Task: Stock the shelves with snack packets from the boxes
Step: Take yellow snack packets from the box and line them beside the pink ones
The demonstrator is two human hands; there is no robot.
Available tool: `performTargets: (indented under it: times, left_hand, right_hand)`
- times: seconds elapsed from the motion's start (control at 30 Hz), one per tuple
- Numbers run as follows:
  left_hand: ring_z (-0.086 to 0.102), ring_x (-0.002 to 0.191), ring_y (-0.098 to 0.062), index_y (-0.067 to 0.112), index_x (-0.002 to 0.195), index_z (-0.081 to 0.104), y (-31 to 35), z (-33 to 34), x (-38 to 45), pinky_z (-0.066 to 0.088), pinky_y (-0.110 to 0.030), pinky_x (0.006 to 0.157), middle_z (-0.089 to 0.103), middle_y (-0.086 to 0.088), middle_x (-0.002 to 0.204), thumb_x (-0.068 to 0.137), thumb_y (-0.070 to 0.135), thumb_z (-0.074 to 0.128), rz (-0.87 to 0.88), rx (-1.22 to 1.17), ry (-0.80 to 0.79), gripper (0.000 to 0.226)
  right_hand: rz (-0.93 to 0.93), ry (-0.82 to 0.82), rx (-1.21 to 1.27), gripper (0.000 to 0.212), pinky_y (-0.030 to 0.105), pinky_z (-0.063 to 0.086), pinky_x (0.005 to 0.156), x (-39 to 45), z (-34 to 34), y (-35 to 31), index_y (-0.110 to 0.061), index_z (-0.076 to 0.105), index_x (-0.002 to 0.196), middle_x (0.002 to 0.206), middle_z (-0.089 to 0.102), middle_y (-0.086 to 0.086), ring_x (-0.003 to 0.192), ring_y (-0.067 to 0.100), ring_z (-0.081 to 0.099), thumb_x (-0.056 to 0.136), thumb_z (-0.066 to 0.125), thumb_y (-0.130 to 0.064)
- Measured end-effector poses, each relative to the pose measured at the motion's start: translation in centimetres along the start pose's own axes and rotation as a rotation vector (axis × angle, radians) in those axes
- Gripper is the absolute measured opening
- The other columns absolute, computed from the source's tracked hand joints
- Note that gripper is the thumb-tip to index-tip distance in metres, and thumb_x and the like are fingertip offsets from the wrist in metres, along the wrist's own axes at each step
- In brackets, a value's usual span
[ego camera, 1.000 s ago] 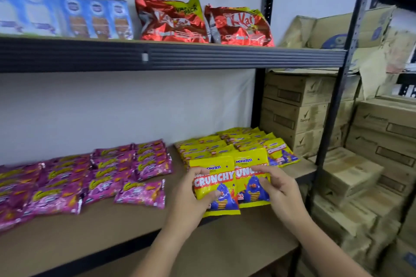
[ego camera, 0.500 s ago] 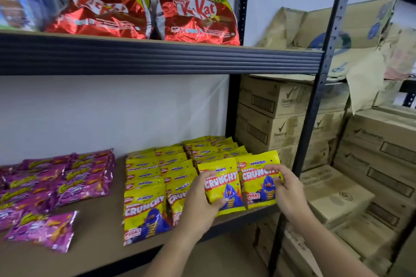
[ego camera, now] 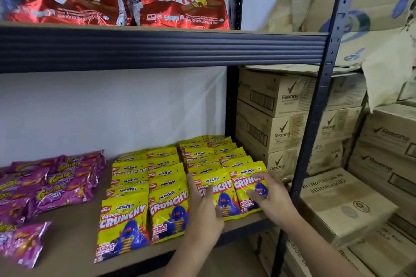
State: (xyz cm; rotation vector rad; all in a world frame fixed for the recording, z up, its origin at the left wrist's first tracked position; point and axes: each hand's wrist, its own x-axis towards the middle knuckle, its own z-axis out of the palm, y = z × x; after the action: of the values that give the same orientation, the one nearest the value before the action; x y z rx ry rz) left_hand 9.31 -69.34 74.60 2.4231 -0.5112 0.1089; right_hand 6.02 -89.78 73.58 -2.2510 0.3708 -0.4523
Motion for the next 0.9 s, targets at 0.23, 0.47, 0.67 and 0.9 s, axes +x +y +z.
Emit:
performTargets:
  times: [0.23,0.47,0.67,0.9]
  left_hand:
    - [-0.013,0.153,-0.026,0.020,0.157,0.025,0.1,0.3,-0.3,0.006,-0.038,0.124,-0.006,-0.003,0.167,0.104,0.032,0.045,0.107,0.322,-0.013,0.058]
    - [0.002,0.154,-0.017,0.019,0.158,0.018,-1.1,0.4,-0.3,0.014,-0.032,0.124,0.014,0.002,0.166,0.107,0.033,0.035,0.190,0.323,-0.029,0.056]
    - [0.001,0.153,-0.016,0.021,0.159,0.014,-1.5,0.4,-0.3,0.011,-0.030,0.123,0.014,0.002,0.166,0.108,0.032,0.034,0.246,0.312,0.000,0.056]
    - [0.017,0.146,-0.005,0.029,0.155,0.027,-3.0,-0.2,-2.4,0.015,-0.016,0.115,0.028,0.012,0.155,0.107,0.036,0.034,0.360,0.140,0.091,0.049]
  right_hand:
    - [-0.094,-0.048,-0.233,0.045,0.041,0.028,0.116,-0.6,1.1,0.5,-0.041,0.037,0.145,0.163,0.004,-0.006,0.150,0.019,0.006,0.101,0.045,-0.044]
    - [-0.088,-0.039,-0.446,0.047,0.050,0.018,0.118,-0.6,1.6,0.4,-0.044,0.025,0.151,0.165,-0.001,-0.003,0.150,0.022,-0.001,0.104,0.028,-0.046]
    - [-0.088,0.010,-0.458,0.051,0.044,0.023,0.118,-0.8,2.0,0.2,-0.037,0.025,0.153,0.165,0.004,0.002,0.151,0.023,0.006,0.103,0.027,-0.046]
    - [-0.258,0.206,-0.307,0.045,0.046,0.042,0.106,-3.4,3.5,0.0,-0.026,0.052,0.139,0.148,0.039,0.001,0.138,0.019,0.031,0.099,0.044,-0.045]
